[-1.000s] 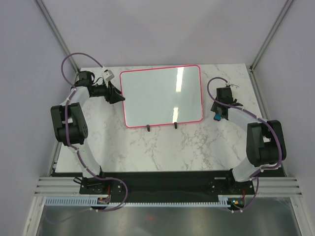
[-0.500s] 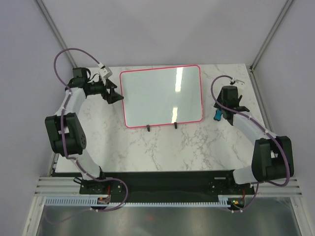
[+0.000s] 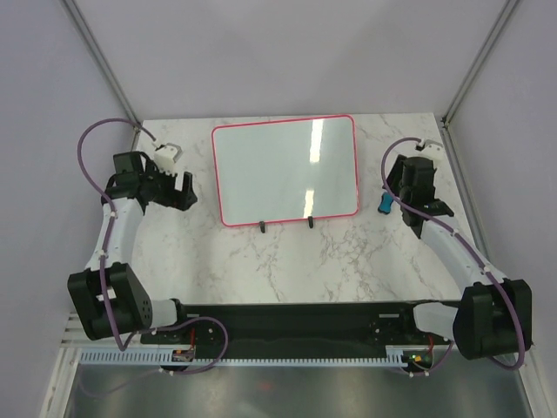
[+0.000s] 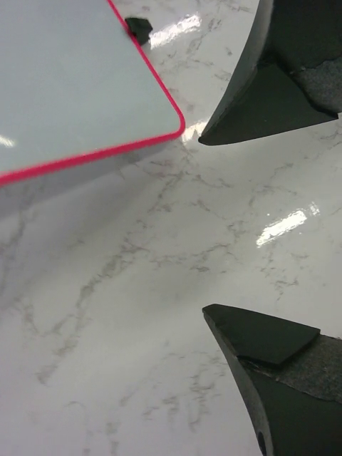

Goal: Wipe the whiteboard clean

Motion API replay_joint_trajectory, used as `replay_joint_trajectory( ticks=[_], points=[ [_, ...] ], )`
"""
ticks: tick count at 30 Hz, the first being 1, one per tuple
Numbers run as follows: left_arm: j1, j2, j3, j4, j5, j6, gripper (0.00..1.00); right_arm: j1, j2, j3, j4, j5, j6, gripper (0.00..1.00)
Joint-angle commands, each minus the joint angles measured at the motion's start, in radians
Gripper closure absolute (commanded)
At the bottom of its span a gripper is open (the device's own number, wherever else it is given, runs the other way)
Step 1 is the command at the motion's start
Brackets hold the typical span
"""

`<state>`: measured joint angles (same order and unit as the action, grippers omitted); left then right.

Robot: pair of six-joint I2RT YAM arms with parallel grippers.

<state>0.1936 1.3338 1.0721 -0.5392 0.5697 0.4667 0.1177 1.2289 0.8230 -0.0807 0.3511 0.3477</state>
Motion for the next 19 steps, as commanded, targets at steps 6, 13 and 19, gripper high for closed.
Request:
replay_joint_trajectory(
  ticks=[6, 13, 19],
  points=[
    [0.122, -0.146, -0.190, 0.016, -0.324, -0.177, 0.01, -0.001, -0.084, -0.093, 0.059, -0.073, 0.028, 0.41],
    [0.122, -0.212, -0.251, -0.005, -0.353, -0.209, 0.01, -0.001, -0.132, -0.119, 0.068, -0.073, 0.036, 0.44],
    [0.122, -0.242, -0.265, -0.022, -0.340, -0.212, 0.01, -0.001, -0.186, -0.159, 0.110, -0.092, 0.030, 0.44]
  ],
)
